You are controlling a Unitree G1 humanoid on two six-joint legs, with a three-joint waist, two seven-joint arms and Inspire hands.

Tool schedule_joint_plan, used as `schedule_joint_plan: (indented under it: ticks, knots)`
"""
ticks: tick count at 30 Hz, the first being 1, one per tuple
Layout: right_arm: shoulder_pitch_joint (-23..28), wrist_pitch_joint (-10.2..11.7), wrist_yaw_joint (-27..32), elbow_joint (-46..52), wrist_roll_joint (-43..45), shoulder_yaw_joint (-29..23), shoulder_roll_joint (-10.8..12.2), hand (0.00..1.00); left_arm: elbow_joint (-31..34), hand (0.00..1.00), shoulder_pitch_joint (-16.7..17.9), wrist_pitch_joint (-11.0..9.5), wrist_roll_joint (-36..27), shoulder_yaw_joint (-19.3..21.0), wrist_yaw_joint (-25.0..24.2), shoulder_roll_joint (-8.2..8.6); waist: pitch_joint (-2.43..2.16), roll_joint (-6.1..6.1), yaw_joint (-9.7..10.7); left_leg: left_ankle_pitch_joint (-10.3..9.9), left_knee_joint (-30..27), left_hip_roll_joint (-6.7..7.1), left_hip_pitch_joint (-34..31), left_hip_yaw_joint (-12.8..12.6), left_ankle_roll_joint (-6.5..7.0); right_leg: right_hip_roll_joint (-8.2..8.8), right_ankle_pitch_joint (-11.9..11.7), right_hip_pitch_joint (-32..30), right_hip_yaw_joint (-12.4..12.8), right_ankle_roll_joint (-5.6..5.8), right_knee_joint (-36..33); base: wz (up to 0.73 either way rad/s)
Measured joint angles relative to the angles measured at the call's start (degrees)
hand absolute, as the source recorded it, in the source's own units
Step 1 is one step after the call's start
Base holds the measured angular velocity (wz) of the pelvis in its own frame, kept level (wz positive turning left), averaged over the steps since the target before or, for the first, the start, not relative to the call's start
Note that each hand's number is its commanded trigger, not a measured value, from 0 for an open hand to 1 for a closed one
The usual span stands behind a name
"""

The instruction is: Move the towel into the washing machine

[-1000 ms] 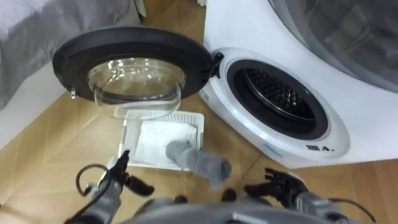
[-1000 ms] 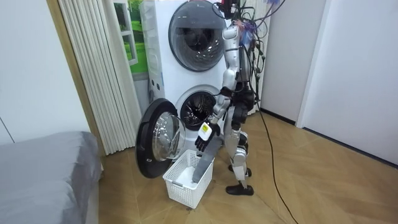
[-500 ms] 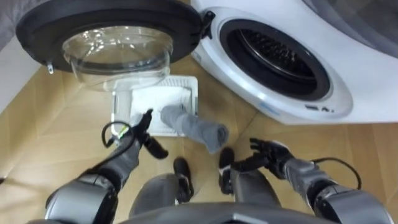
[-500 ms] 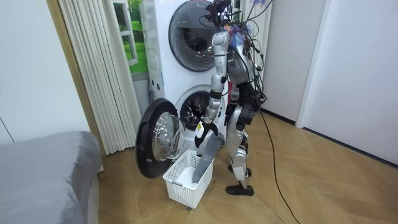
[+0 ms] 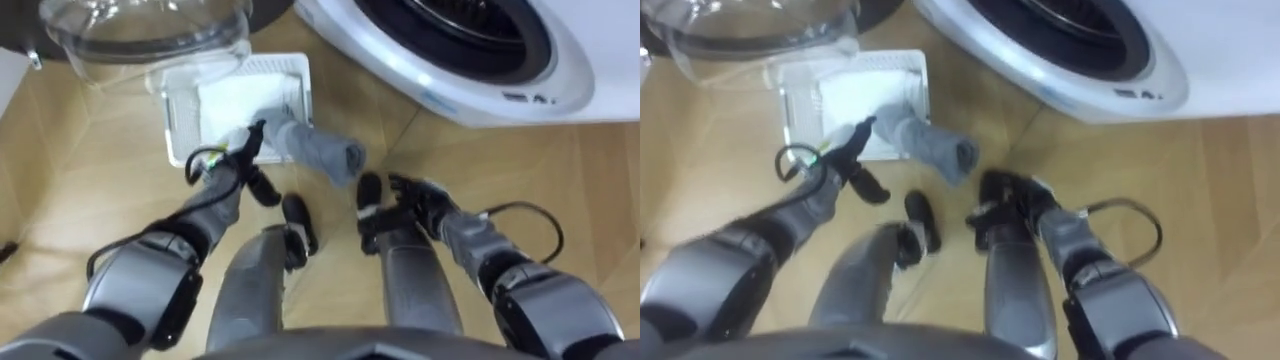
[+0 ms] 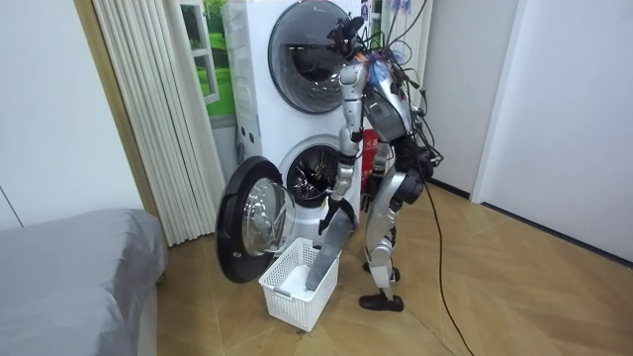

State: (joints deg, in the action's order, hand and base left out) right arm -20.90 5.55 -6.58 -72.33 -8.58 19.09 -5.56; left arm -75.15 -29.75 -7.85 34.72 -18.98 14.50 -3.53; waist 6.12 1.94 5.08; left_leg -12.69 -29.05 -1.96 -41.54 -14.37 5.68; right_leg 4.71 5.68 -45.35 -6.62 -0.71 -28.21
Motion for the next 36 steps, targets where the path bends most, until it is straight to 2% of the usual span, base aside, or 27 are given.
schedule_joint_plan:
  ticks: [4, 6, 8, 10, 15, 19, 25, 27, 31, 36]
  knots:
    - [-0.1, 0.7, 0.2, 2.2, -3.2, 2.3, -0.4, 0.00, 0.0, 0.00, -1.6, 0.0, 2.2, -1.7, 1.8, -0.05, 0.08, 0.11, 0.5, -0.4, -3.3, -0.94, -4.0, -0.1, 0.09, -0.42, -0.1, -3.7, 0.4, -0.40, -2.1, -0.07]
    - [-0.5, 0.8, 0.4, 3.9, -4.9, 3.5, -0.9, 0.00, 0.1, 0.00, -2.5, 0.0, 3.7, -2.4, 3.8, -0.47, 0.10, 0.09, 0.9, -1.4, -6.2, -1.85, -7.0, -0.4, 0.01, -0.81, 0.1, -6.6, 1.1, -0.83, -4.2, -0.15]
    - [-1.0, 0.8, 0.6, 4.9, -6.0, 4.5, -1.0, 0.00, 0.2, 0.00, -3.3, 0.1, 3.7, -3.5, 5.2, -0.75, 0.10, 0.09, 0.9, -2.0, -8.2, -2.57, -9.1, -0.9, 0.05, -0.98, 0.3, -8.8, 1.5, -1.05, -5.7, -0.20]
    - [-1.3, 1.1, 0.8, 5.3, -7.4, 4.6, -1.1, 0.00, 0.1, 0.00, -4.4, 0.1, 3.7, -3.9, 6.2, -0.80, 0.14, 0.07, 1.4, -2.5, -10.0, -2.73, -10.9, -0.9, 0.04, -0.84, 0.7, -10.8, 1.5, -1.29, -7.6, -0.08]
    - [-2.9, 1.4, 1.0, 6.1, -7.8, 6.1, -0.7, 0.00, -0.2, 0.00, -7.4, 0.0, 3.8, -5.9, 9.6, -1.57, 0.16, 0.06, 2.9, -3.6, -14.2, -4.31, -15.6, -0.8, -0.02, -1.56, 1.2, -15.0, 1.5, -1.80, -10.1, -0.04]
    - [-3.6, 2.1, 1.5, 6.4, -7.9, 6.2, -0.8, 0.00, -0.1, 0.00, -8.7, 0.1, 5.8, -8.3, 10.4, -1.92, 0.18, 0.04, 3.4, -4.5, -17.5, -4.53, -19.2, -0.4, -0.08, -1.30, 2.4, -18.8, 1.4, -2.23, -13.9, 0.02]
    - [-5.1, 2.7, 2.2, 6.9, -7.9, 6.7, -0.5, 0.00, -0.1, 0.00, -9.1, 0.3, 11.8, -10.7, 11.7, -2.72, 0.17, 0.00, 4.3, -6.1, -22.2, -5.50, -24.1, 0.2, -0.29, -1.85, 3.9, -23.7, 1.6, -2.66, -18.3, 0.00]
    - [-5.1, 2.7, 2.3, 8.0, -7.9, 6.8, -0.6, 0.00, -0.1, 0.00, -9.7, 0.3, 13.0, -11.7, 12.7, -3.40, 0.17, 0.00, 4.3, -6.7, -23.7, -6.27, -25.5, 0.3, -0.36, -2.13, 4.2, -24.9, 1.4, -2.94, -19.3, -0.10]
    - [-5.7, 3.1, 2.2, 8.0, -10.1, 7.0, -0.5, 0.00, -0.1, 0.00, -11.0, 0.3, 13.3, -11.7, 13.0, -3.69, 0.19, -0.03, 4.4, -7.1, -24.7, -6.33, -26.8, 0.6, -0.61, -2.36, 4.5, -26.2, 1.3, -3.19, -20.1, -0.01]
    - [-7.5, 3.3, 1.9, 7.4, -15.0, 8.0, -0.4, 0.00, 0.2, 0.00, -12.1, -0.2, 12.7, -13.0, 13.6, -3.75, 0.46, -0.50, 4.5, -8.0, -26.8, -6.41, -29.0, 0.6, -0.74, -2.74, 5.6, -28.8, 1.9, -3.16, -22.8, 0.00]
